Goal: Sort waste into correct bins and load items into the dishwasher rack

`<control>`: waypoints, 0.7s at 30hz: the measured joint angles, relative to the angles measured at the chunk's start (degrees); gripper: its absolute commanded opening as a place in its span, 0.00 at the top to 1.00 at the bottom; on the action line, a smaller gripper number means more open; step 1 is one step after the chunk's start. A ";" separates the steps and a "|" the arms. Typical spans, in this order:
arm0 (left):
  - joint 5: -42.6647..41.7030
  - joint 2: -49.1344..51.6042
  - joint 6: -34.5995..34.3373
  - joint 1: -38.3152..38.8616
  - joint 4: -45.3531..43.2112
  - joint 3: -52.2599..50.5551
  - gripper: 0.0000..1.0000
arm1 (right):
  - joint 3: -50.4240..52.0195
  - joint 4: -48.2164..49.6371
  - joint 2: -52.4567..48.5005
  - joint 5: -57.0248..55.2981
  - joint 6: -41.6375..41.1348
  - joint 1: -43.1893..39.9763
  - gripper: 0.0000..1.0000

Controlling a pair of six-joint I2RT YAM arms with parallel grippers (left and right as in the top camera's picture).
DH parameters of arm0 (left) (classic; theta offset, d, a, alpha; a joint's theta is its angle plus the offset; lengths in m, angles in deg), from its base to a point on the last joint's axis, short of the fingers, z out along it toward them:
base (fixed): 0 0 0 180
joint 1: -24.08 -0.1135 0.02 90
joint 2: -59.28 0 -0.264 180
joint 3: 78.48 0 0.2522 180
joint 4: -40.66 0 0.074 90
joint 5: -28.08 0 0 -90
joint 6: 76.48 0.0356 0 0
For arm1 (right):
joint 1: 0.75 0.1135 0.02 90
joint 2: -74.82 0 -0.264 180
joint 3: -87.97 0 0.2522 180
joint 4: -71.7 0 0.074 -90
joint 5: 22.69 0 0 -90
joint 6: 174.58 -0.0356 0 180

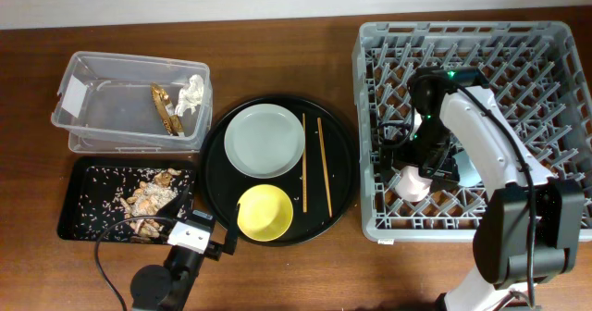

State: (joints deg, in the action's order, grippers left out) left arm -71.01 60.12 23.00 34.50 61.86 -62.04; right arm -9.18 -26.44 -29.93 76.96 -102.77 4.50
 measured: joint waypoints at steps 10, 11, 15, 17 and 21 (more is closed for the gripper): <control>-0.02 0.00 0.00 0.00 -0.07 -0.02 0.01 | 0.20 7.48 11.89 4.26 2.78 4.57 0.04; -0.02 -0.04 0.00 0.00 -0.02 -0.02 0.01 | -0.02 8.59 17.70 4.72 3.15 8.48 0.10; 0.00 -0.04 0.00 0.00 -0.02 -0.02 0.01 | -0.02 18.64 24.22 -0.09 -5.40 33.29 0.36; -0.02 -0.04 0.00 0.00 -0.04 -0.02 0.01 | 4.48 25.55 14.93 -3.89 -13.62 42.32 0.45; 0.02 0.00 0.09 0.00 0.07 -0.02 0.01 | 5.60 31.82 -2.38 -4.81 -21.55 46.01 0.51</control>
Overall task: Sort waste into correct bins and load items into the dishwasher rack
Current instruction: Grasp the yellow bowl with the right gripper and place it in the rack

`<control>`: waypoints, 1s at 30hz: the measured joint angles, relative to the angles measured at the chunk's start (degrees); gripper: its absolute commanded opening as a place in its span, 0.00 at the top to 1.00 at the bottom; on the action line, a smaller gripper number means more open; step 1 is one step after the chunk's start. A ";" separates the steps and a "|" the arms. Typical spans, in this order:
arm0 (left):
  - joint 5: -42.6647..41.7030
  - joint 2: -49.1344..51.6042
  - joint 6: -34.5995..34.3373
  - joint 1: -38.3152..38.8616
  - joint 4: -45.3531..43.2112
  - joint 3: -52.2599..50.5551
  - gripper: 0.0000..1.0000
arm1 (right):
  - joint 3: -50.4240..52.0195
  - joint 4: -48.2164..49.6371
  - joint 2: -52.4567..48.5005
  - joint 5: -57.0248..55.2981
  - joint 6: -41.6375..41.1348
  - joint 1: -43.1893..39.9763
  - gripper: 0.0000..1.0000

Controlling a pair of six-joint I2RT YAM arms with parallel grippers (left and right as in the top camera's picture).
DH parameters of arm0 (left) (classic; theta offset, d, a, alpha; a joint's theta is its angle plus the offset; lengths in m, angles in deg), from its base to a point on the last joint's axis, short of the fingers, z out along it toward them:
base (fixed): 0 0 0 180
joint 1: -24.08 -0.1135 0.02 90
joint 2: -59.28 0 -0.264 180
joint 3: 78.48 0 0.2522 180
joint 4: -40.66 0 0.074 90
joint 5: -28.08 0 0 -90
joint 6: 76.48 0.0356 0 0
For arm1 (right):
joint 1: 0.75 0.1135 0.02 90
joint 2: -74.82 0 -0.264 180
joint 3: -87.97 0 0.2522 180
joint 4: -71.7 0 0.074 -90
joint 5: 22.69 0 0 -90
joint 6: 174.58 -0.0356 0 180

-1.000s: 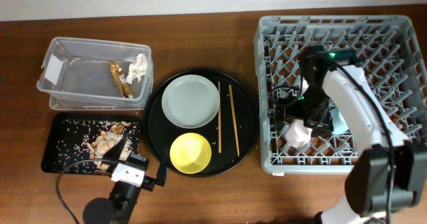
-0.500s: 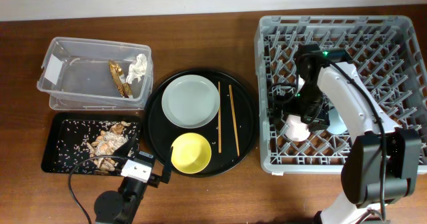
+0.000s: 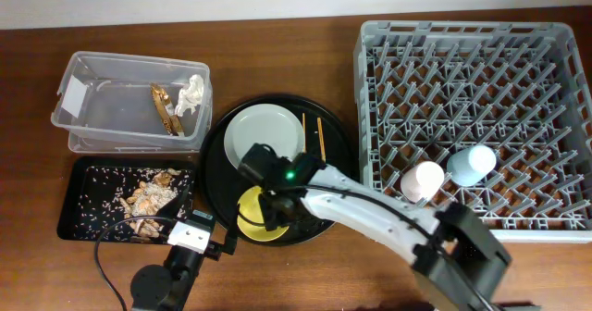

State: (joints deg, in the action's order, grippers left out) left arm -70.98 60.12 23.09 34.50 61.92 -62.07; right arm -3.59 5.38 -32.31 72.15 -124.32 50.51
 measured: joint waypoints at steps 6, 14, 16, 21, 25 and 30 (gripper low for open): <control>-0.02 0.00 0.31 -0.11 -0.09 -0.09 0.01 | 0.07 -0.13 -3.34 -1.38 -3.52 -2.47 0.96; -0.04 0.00 0.31 -0.11 -0.09 -0.11 0.01 | -0.52 -9.53 34.23 -45.00 2.82 -23.06 0.96; -0.04 -0.04 0.31 -0.11 -0.09 -0.11 0.01 | -0.52 -8.48 28.92 -60.30 3.10 -30.69 0.96; -0.17 -0.11 0.31 -0.11 -0.09 -0.11 0.01 | -0.52 -2.27 11.87 -74.99 6.23 -38.73 0.96; -0.20 -0.17 0.31 -0.11 -0.09 -0.11 0.01 | -0.50 12.07 -0.35 -80.89 20.83 -39.78 0.96; -0.17 -0.15 0.31 -0.11 -0.11 -0.11 0.01 | -0.50 12.98 -2.56 -83.69 27.08 -39.87 0.96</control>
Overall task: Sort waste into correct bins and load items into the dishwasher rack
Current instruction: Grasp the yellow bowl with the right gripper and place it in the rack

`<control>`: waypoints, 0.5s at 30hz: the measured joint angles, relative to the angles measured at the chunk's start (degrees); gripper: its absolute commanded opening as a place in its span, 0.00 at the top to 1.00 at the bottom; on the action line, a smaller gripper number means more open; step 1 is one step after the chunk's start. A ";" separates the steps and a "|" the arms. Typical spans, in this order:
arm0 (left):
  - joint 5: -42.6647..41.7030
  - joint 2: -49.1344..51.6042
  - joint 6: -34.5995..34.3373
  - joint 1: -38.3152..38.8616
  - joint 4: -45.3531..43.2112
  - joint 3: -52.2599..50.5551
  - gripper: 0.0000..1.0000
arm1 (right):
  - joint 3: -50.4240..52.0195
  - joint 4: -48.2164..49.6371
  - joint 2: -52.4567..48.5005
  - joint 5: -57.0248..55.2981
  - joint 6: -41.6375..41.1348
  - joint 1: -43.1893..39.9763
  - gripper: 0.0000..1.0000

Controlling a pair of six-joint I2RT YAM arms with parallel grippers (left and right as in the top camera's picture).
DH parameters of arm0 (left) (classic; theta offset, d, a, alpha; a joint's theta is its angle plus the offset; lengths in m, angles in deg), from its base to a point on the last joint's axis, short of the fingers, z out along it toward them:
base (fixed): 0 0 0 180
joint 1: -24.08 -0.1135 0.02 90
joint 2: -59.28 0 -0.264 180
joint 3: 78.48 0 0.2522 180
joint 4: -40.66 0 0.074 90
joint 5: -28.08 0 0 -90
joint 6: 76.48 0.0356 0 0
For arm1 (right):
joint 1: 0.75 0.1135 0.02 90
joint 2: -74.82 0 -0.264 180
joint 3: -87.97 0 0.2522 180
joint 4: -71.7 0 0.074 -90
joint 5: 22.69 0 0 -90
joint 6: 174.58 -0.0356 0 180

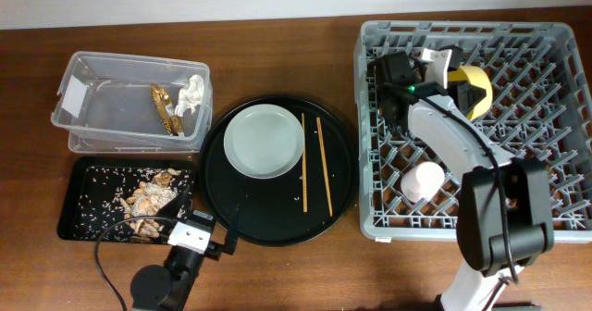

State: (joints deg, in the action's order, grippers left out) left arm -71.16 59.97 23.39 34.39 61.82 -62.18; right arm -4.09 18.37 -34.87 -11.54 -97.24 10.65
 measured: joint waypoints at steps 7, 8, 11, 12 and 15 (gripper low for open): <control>0.00 0.00 0.00 0.00 0.00 0.00 0.01 | -0.63 -11.50 0.07 10.01 -0.28 4.96 0.58; -0.02 -0.02 0.00 0.00 0.00 0.00 0.01 | -0.57 -14.69 0.07 12.22 -2.03 6.91 0.46; 0.00 -0.04 0.00 0.00 -0.07 0.00 0.01 | -3.76 -25.16 3.78 23.69 -7.93 12.33 0.44; 0.00 -0.07 0.00 0.00 -0.02 0.00 0.01 | -6.82 -27.06 6.88 30.47 -8.57 12.66 0.45; -0.02 -0.07 0.00 0.00 -0.02 0.00 0.01 | -11.45 -27.23 14.29 66.99 -9.75 14.01 0.45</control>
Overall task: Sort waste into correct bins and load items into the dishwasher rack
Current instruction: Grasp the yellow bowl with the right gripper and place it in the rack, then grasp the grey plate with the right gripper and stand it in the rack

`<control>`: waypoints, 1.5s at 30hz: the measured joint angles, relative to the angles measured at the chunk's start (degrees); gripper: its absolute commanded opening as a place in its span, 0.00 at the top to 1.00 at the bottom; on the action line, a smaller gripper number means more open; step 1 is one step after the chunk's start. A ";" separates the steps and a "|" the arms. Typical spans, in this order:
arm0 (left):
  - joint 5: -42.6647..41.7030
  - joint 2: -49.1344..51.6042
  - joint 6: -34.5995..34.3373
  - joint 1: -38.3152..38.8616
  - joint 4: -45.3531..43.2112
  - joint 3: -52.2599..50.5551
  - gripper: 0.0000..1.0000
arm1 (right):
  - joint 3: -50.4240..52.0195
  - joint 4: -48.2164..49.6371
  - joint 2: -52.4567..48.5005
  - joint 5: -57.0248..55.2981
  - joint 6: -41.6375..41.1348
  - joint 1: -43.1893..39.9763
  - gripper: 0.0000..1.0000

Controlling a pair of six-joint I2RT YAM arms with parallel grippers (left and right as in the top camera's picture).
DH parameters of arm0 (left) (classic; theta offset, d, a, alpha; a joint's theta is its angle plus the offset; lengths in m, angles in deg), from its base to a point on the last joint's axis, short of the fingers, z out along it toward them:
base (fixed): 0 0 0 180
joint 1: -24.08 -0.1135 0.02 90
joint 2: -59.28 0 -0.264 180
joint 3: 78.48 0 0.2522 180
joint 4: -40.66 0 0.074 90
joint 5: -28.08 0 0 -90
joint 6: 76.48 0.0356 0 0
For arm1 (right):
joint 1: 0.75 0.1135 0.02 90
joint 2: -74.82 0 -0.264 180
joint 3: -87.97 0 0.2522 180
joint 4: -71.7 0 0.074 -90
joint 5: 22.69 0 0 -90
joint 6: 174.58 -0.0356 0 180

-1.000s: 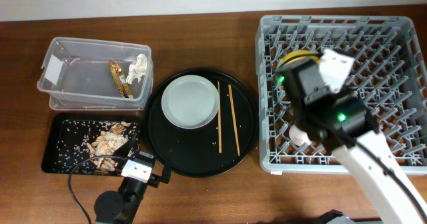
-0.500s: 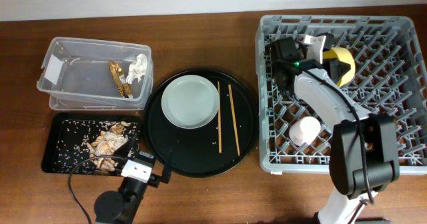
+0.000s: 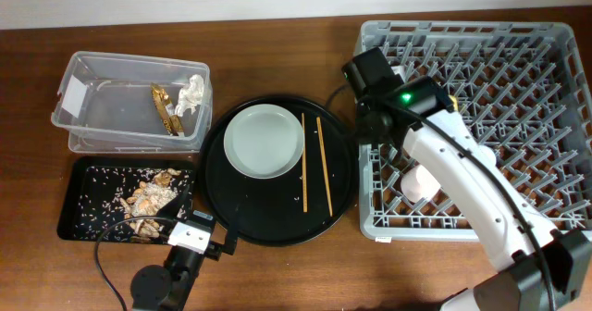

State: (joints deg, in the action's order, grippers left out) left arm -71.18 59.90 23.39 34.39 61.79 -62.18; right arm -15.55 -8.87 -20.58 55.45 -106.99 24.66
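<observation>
A pale green plate (image 3: 265, 142) and two wooden chopsticks (image 3: 314, 163) lie on the round black tray (image 3: 277, 228). In the grey dishwasher rack (image 3: 481, 43) stands a white cup (image 3: 418, 181). My right arm reaches across the rack's left part. Its gripper (image 3: 368, 126) sits at the rack's left edge, next to the tray, and its jaws are hidden from above. A yellow sliver (image 3: 451, 98) shows beside the wrist; the rest of the yellow bowl and the blue cup are hidden. The left gripper (image 3: 225, 242) rests at the tray's front edge.
A clear plastic bin (image 3: 102, 117) at the back left holds a brown scrap and crumpled white paper. A black rectangular tray (image 3: 83, 214) in front of it holds food scraps and rice grains.
My right gripper was deep in the rack's back with the yellow bowl; now it is at the rack's left edge near the tray, and the bowl is no longer in plain sight.
My right gripper was first in the rack by the white and blue cups, with the yellow bowl on the tray. Then it was over the bowl on the tray. After that the bowl was in the rack's back part, and now the gripper is at the rack's left edge.
</observation>
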 measured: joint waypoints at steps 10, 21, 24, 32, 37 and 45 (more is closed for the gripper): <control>0.02 0.00 0.00 0.00 0.02 -0.02 0.01 | 5.64 23.89 -20.98 25.00 -31.47 12.02 0.49; 0.00 0.02 0.00 0.00 0.02 -0.04 0.01 | 5.81 16.92 -14.32 14.69 -28.17 11.06 0.96; 0.02 0.00 0.00 0.00 -0.02 -0.04 0.01 | 5.90 13.92 4.98 -2.43 -16.65 8.85 0.96; 0.02 0.00 0.00 0.00 -0.04 -0.04 0.01 | 5.84 14.32 6.03 -47.28 -8.59 -5.79 0.96; 0.00 0.09 0.02 0.00 -0.13 -0.04 0.01 | 6.27 29.18 -2.93 -53.96 1.53 -6.91 0.96; 0.02 0.07 0.00 0.00 -0.11 -0.04 0.01 | 6.27 26.16 -10.10 -49.11 6.23 -6.29 0.66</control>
State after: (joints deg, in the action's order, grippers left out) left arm -71.16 59.97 23.39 34.39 61.68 -62.22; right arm -9.27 17.29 -30.67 6.34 -100.76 18.36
